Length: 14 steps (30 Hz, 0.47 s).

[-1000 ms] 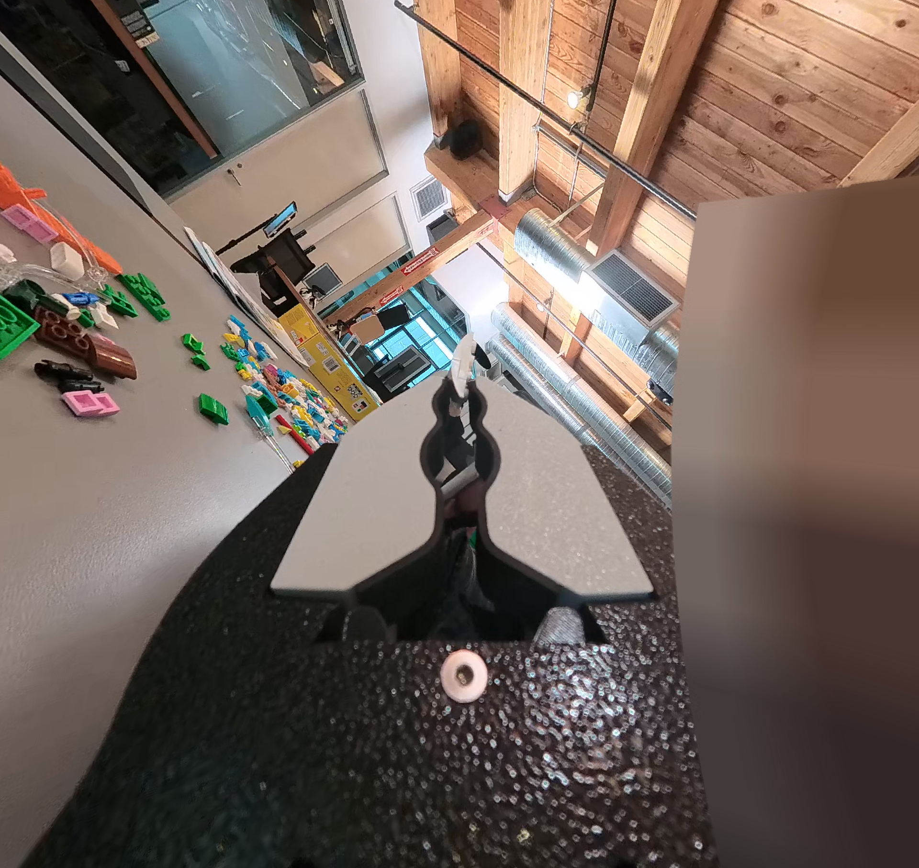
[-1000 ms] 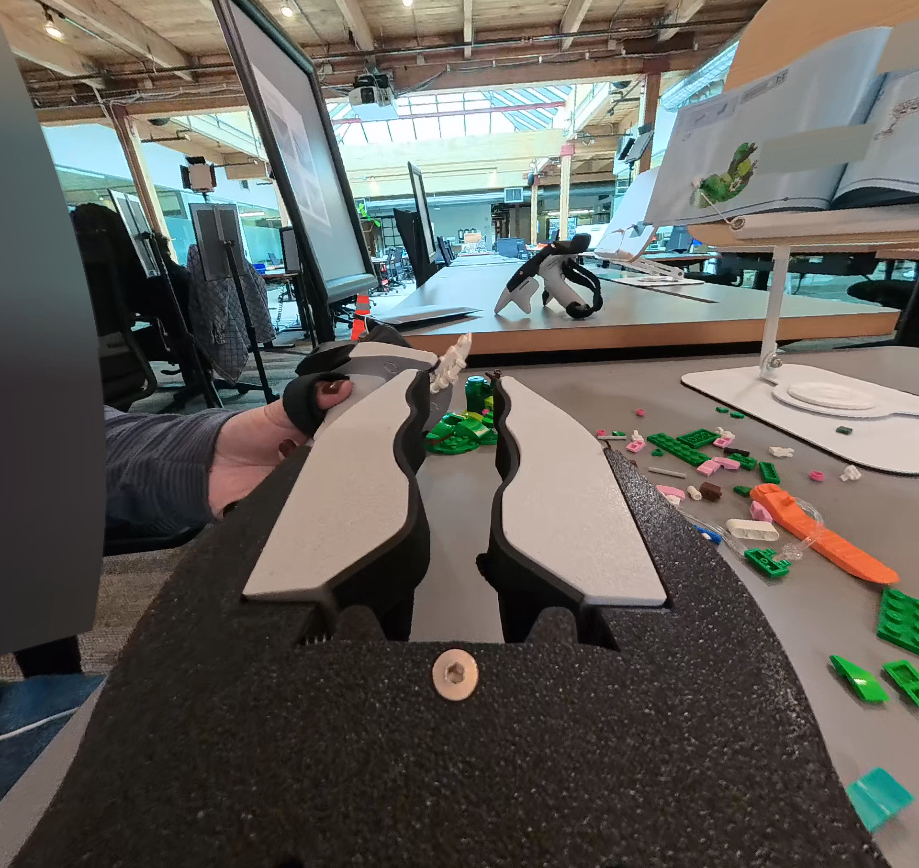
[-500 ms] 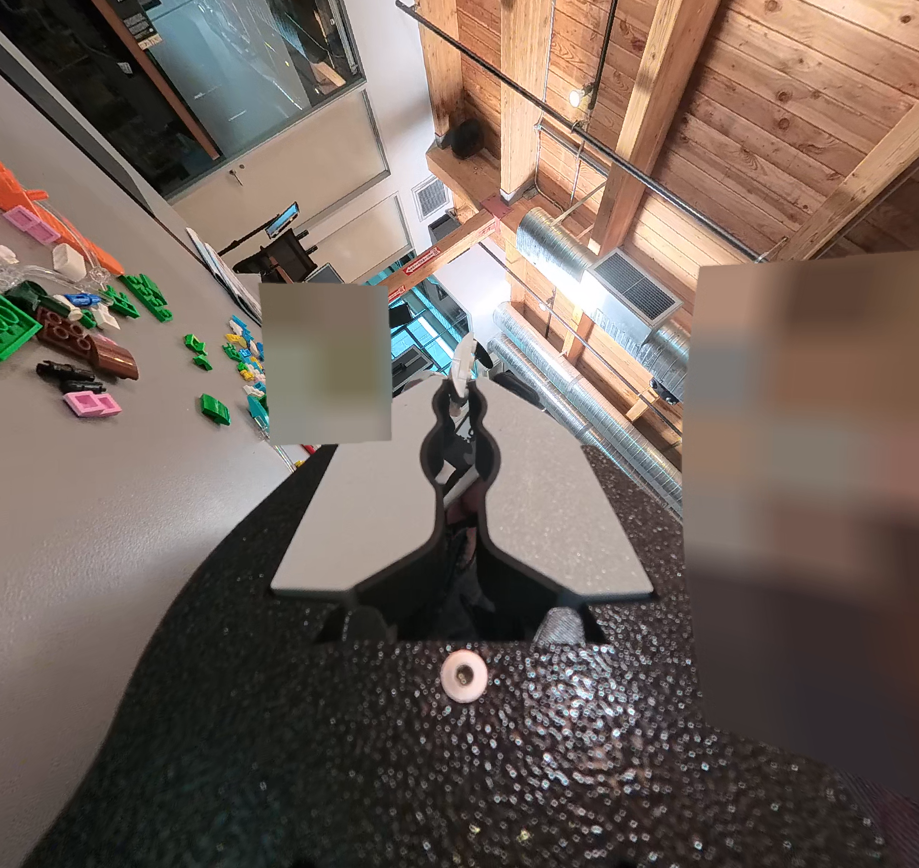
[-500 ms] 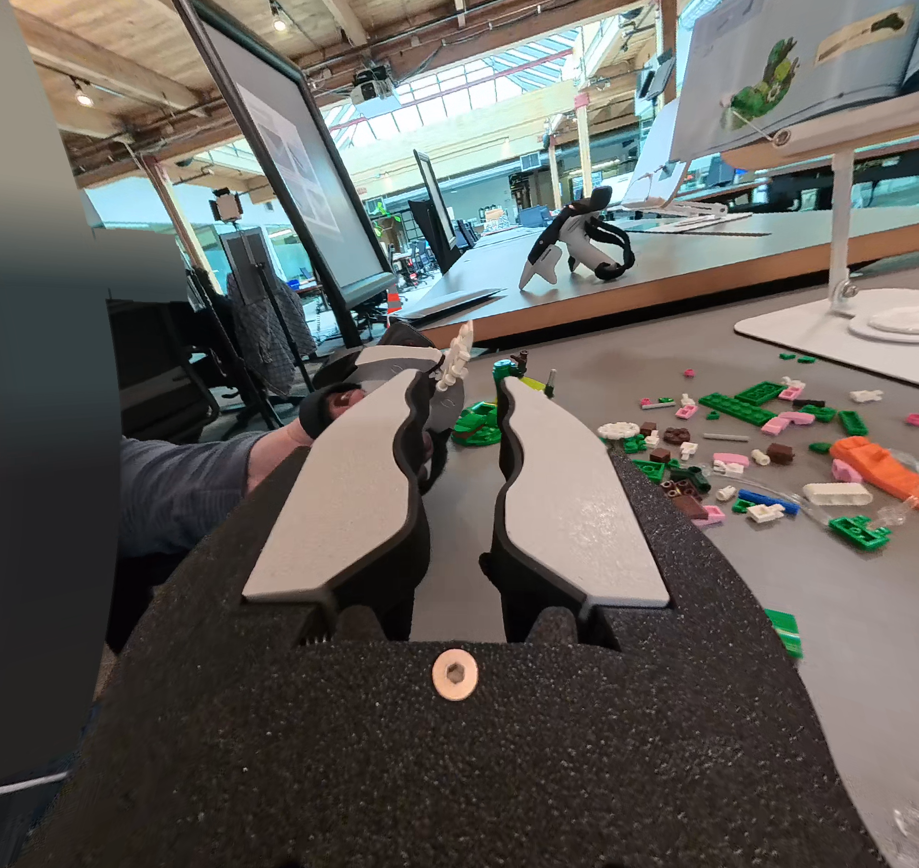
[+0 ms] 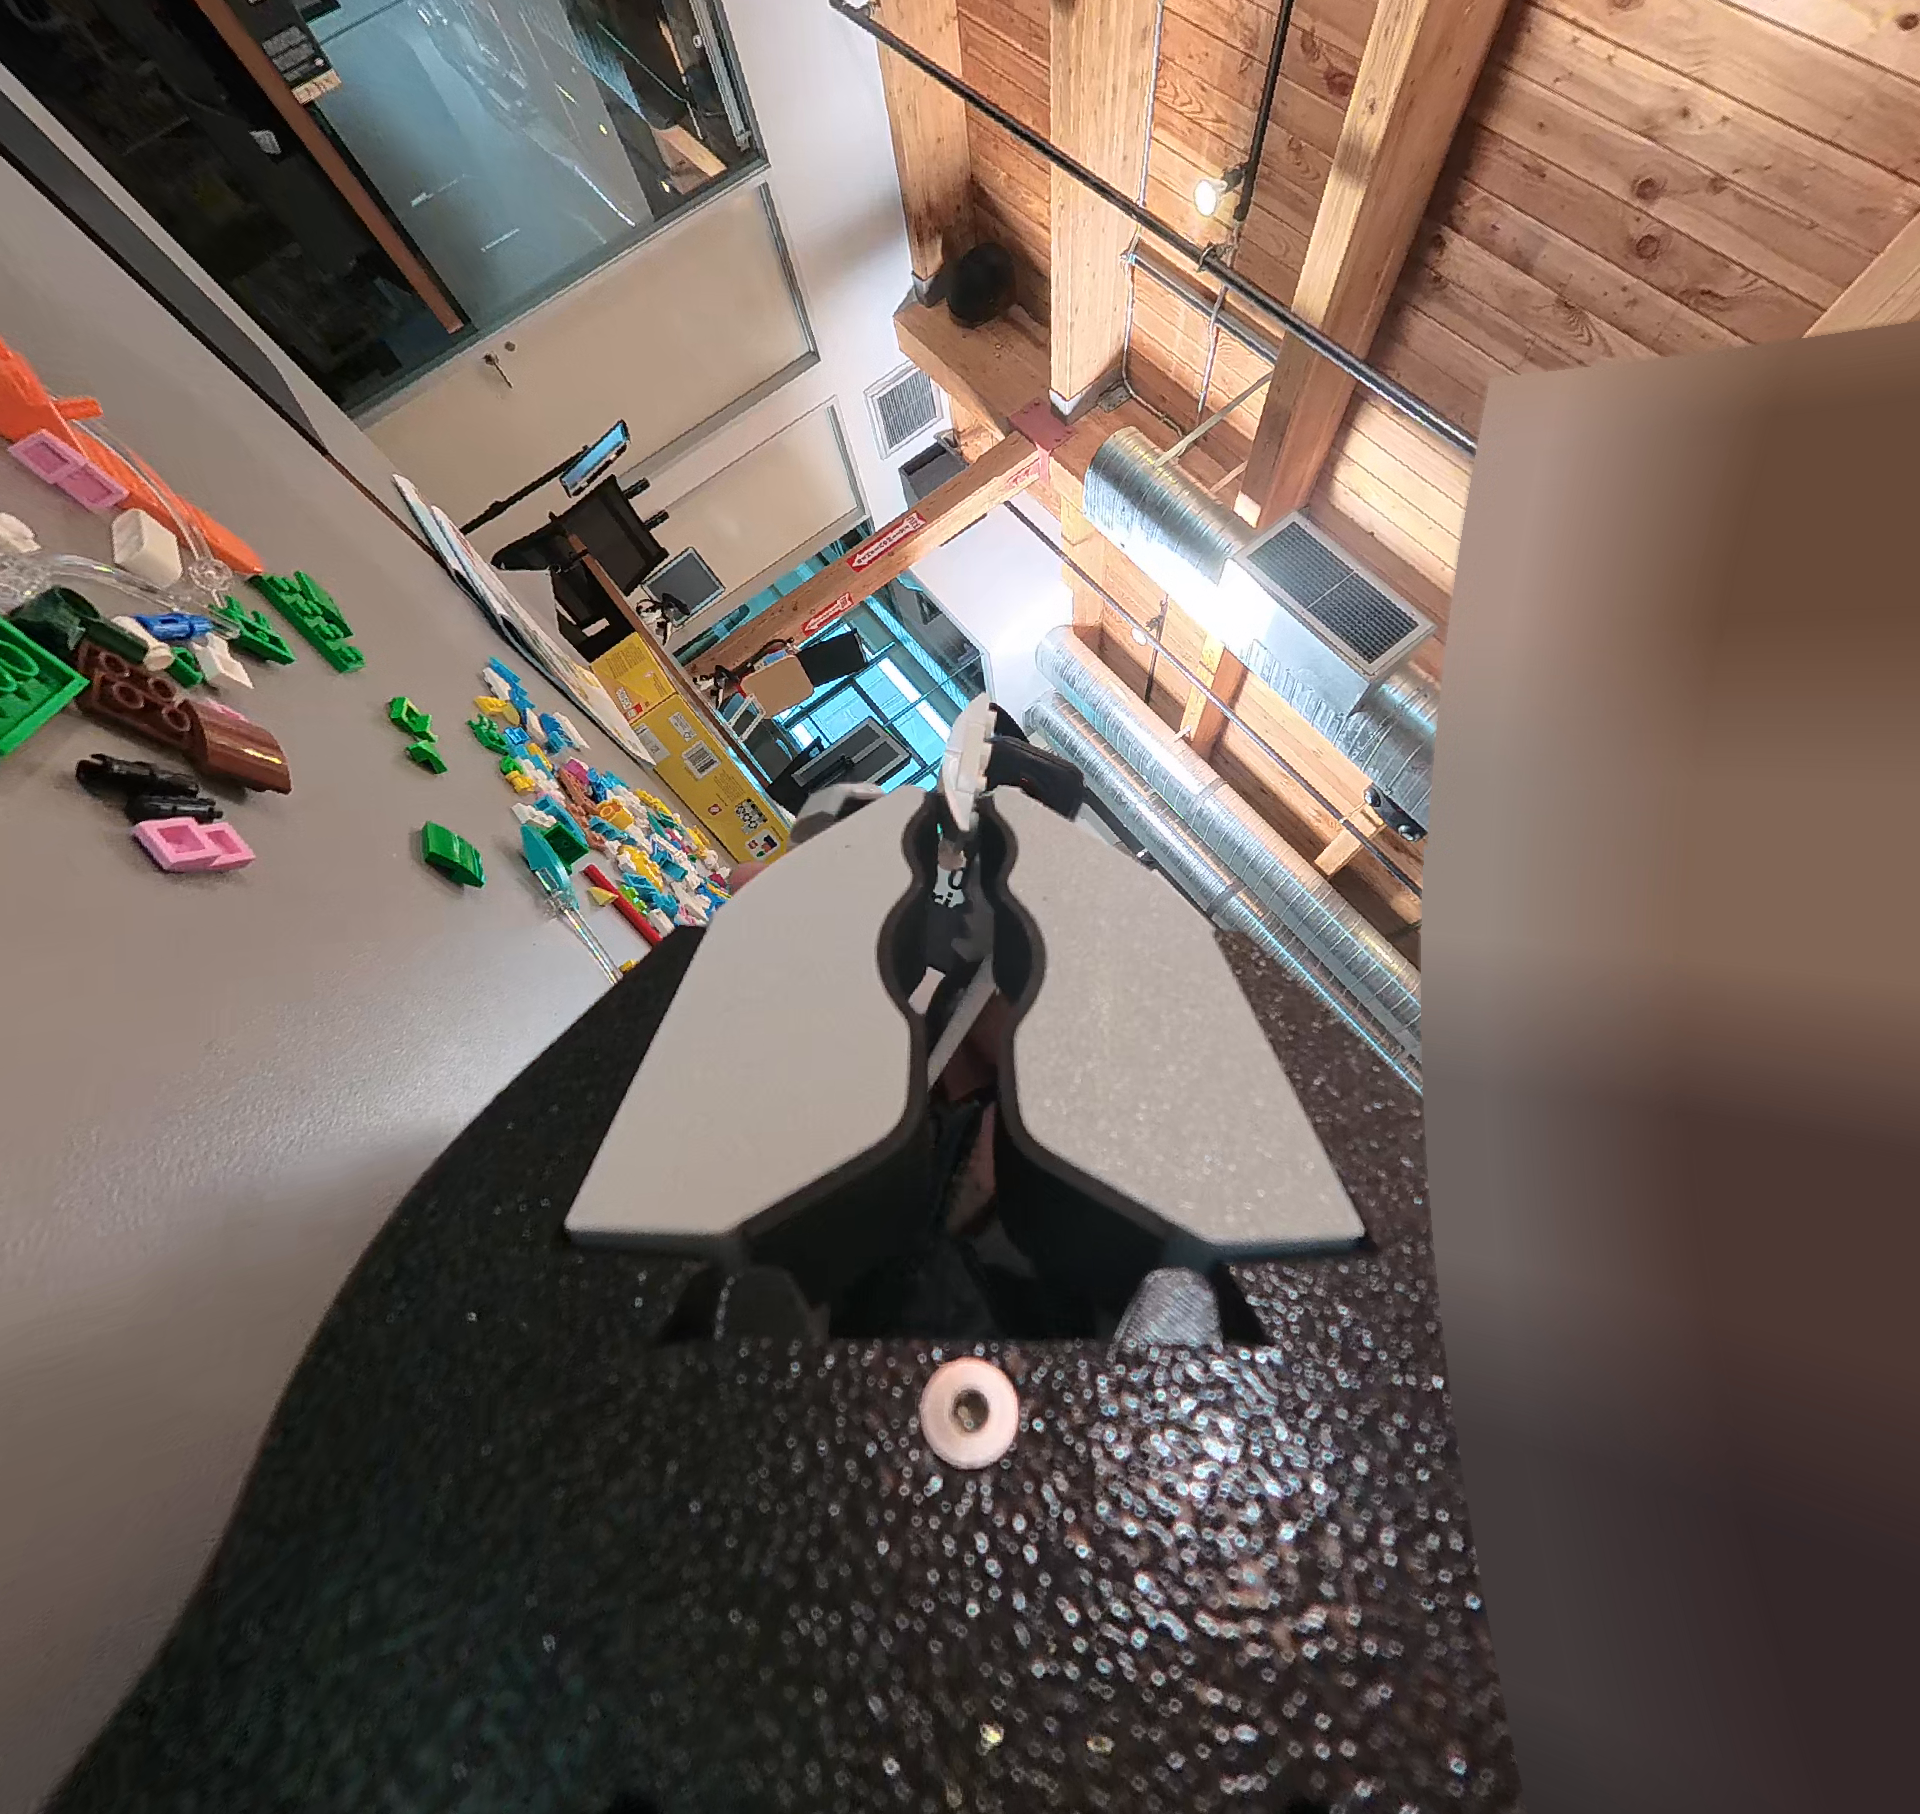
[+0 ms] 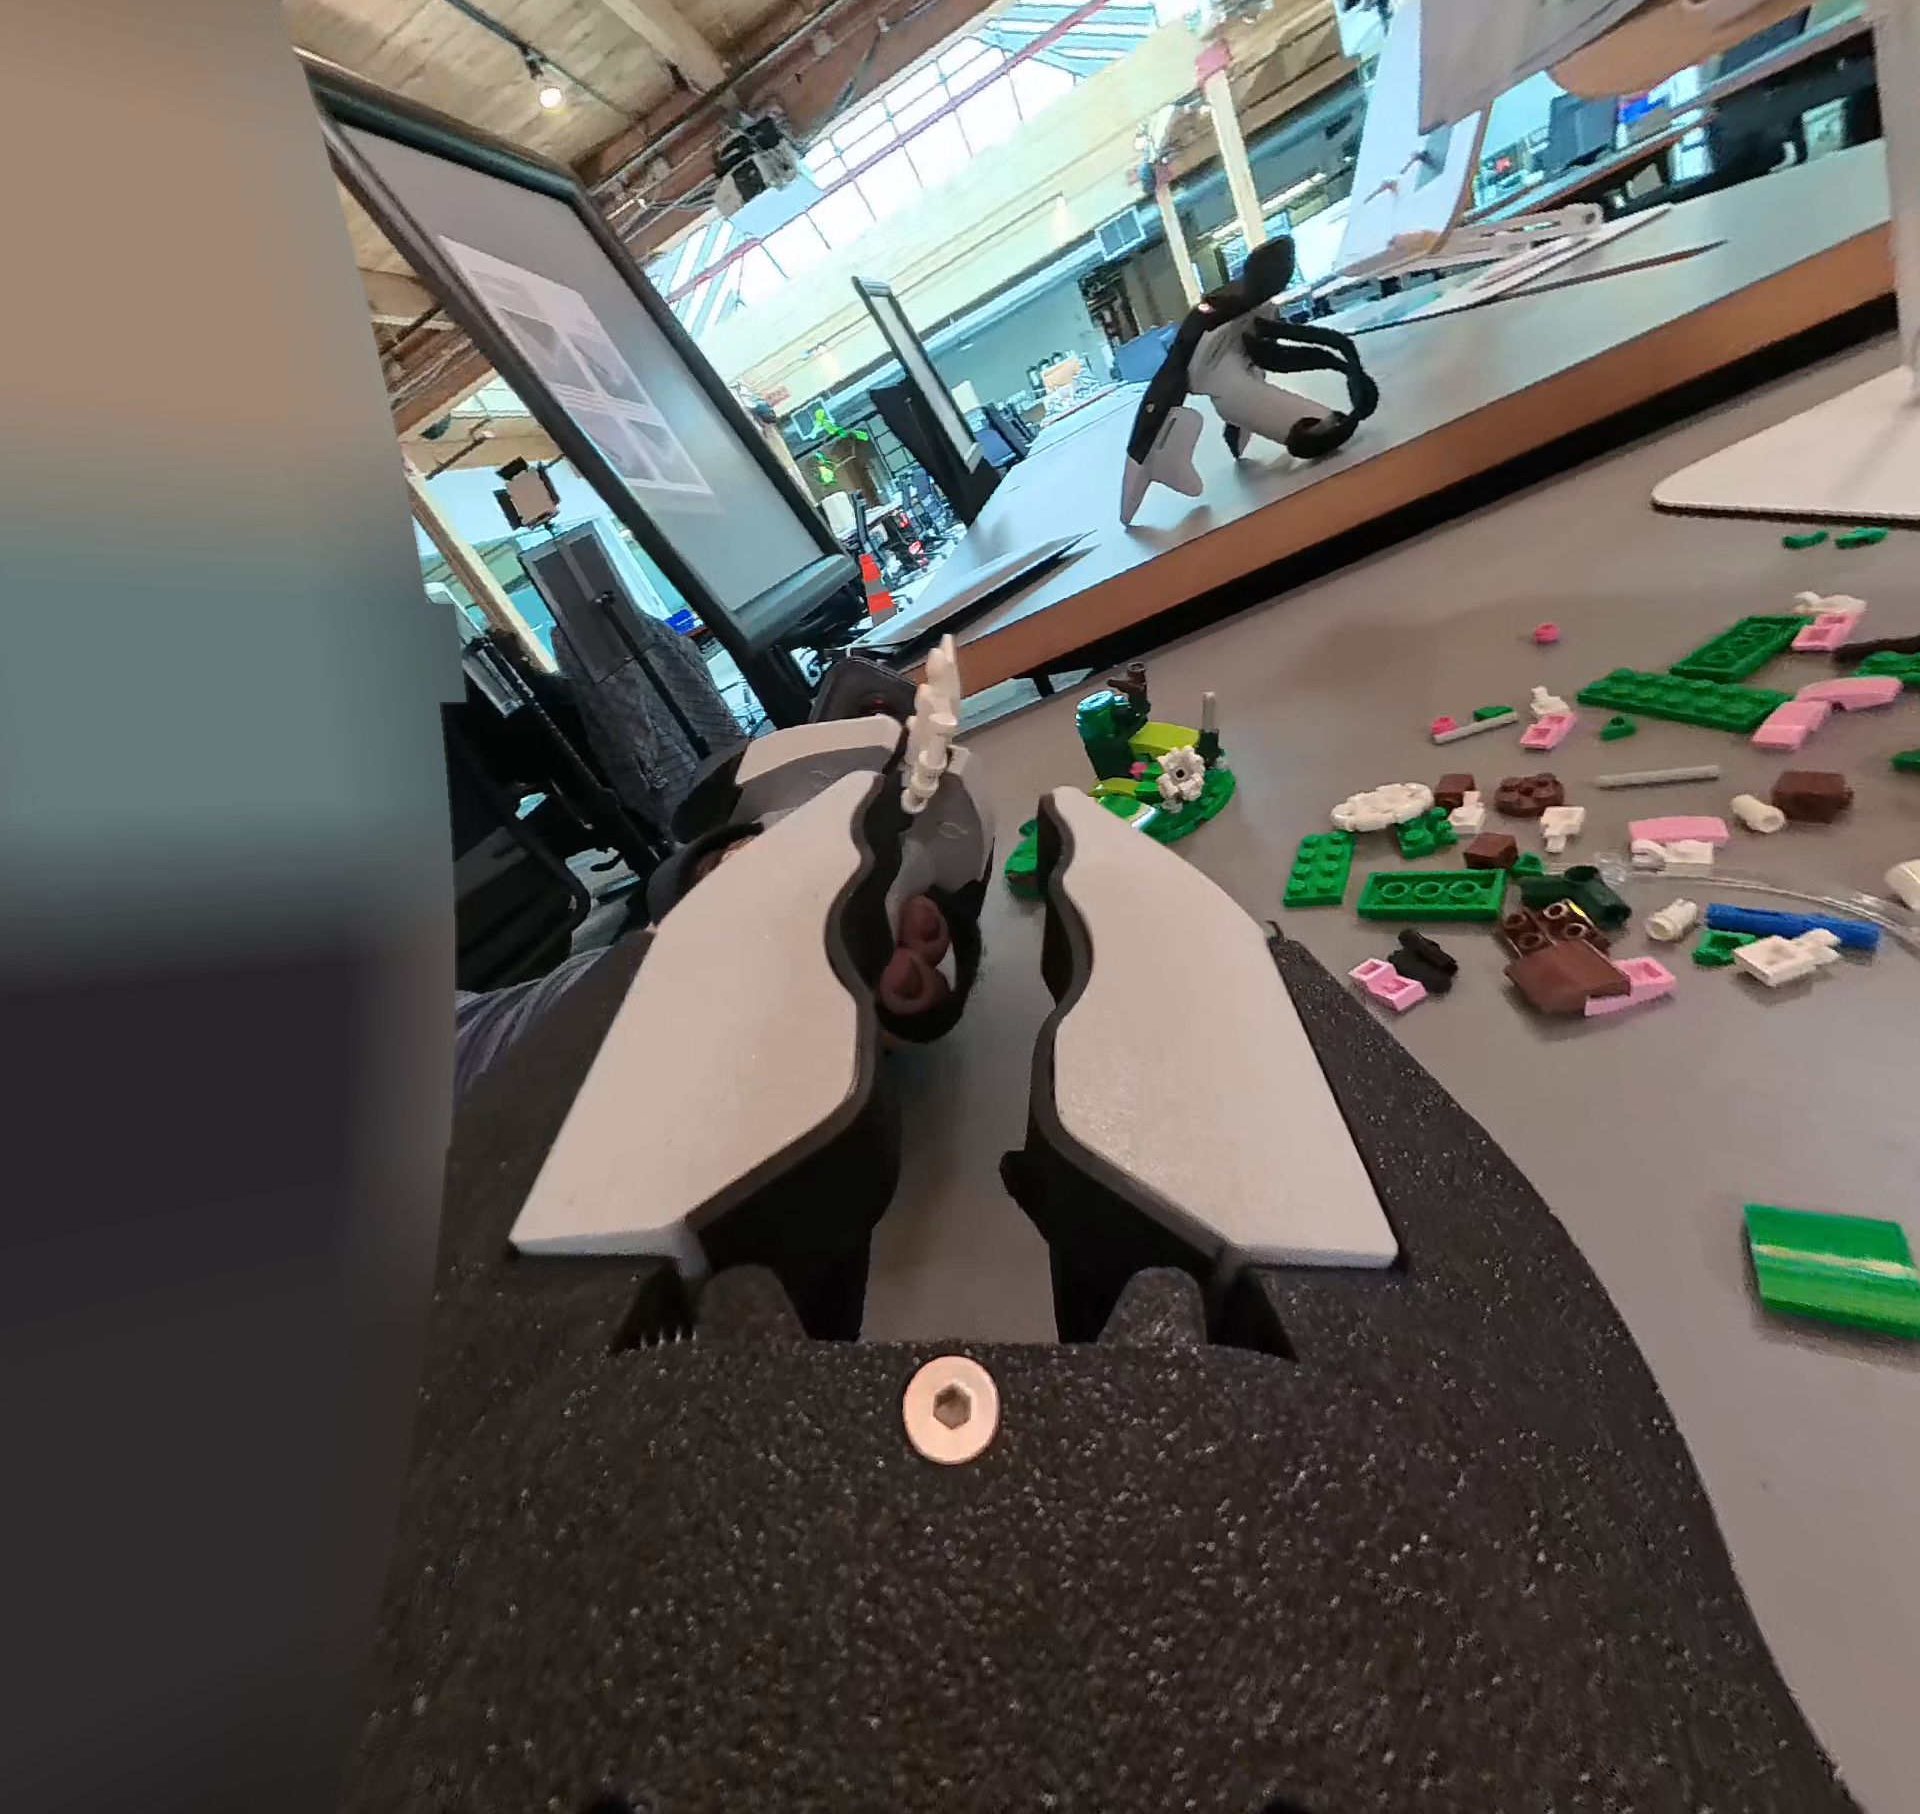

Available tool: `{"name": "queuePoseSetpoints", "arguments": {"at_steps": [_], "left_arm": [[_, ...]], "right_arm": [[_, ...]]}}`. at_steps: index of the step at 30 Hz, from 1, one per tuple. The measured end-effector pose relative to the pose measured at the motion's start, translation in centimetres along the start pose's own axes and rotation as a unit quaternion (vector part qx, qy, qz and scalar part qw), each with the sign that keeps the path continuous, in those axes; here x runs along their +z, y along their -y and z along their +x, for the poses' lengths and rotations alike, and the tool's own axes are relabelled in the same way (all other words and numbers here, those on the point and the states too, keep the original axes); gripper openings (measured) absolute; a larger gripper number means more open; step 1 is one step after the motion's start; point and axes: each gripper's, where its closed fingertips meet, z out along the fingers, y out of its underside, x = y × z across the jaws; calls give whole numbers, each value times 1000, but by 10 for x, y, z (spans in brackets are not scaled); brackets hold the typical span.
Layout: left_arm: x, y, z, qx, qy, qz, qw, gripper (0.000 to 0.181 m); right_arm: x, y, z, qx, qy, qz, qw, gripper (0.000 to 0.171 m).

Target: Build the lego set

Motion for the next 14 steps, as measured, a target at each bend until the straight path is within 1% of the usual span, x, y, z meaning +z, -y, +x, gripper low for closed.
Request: {"name": "queuePoseSetpoints", "arguments": {"at_steps": [1,5,9,14], "left_arm": [[0,0,0,0,0,-1,1000,7],[1,-1,0,3,2,-3,1000,7],[1,-1,-2,2,7,-3,1000,7],[2,-3,0,23,11,-8,1000,7]], "right_arm": [[1,0,0,7,0,0,1000,24],[6,-2,-1,43,13,1,999,21],[7,-1,-6,50,37,1,998,4],[5,2,-8,81,64,-9,995,3]]}}
